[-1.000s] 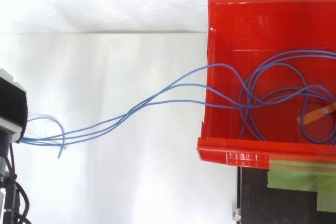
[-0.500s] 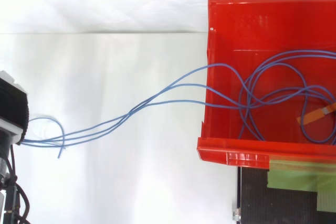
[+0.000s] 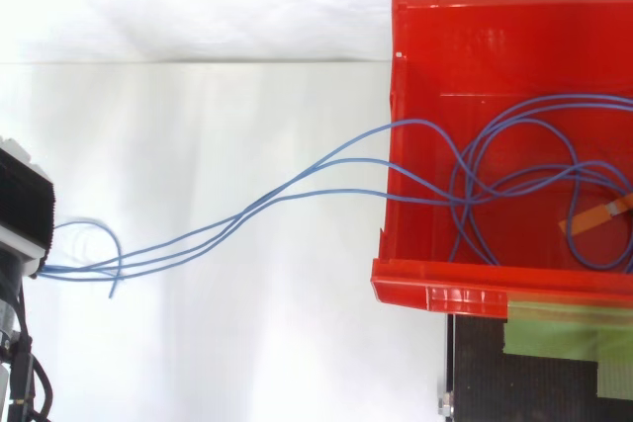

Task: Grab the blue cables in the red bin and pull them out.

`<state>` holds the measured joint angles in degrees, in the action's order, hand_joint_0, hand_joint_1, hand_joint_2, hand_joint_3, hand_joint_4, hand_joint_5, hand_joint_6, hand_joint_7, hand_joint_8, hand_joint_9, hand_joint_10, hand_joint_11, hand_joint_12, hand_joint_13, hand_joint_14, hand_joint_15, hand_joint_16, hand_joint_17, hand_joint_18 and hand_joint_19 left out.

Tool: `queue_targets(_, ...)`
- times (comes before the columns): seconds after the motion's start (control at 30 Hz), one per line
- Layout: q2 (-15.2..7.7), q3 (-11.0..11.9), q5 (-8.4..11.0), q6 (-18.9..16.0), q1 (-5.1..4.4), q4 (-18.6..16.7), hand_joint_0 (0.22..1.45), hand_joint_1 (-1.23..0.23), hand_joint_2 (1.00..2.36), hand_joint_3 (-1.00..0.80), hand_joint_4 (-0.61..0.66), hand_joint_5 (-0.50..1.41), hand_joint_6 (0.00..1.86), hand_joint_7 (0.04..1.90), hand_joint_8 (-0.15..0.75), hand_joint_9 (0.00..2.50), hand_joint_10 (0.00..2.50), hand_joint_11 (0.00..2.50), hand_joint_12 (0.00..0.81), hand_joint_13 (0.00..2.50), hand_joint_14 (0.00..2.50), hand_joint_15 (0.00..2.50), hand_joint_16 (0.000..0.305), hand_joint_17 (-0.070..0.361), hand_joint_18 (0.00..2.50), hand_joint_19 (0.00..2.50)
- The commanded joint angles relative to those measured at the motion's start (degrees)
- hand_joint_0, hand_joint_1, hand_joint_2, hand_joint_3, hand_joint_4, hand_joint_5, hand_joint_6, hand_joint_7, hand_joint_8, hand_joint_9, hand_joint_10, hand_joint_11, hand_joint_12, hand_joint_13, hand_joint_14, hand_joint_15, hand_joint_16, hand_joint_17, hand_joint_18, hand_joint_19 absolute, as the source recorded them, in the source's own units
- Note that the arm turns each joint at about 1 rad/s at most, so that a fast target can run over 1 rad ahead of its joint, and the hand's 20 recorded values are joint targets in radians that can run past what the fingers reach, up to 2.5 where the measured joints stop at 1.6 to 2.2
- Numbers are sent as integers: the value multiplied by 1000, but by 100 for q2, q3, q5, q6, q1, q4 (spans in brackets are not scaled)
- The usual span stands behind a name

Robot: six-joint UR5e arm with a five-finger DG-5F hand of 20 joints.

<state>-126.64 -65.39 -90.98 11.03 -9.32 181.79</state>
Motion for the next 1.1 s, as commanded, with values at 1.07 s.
queue_targets(1.07,-1,0,-16,-220,0,-65,933,-962,1003,-925,-114,738,1102,558,202,1306,25,1513,303,1401,12,1627,49,110,902,890)
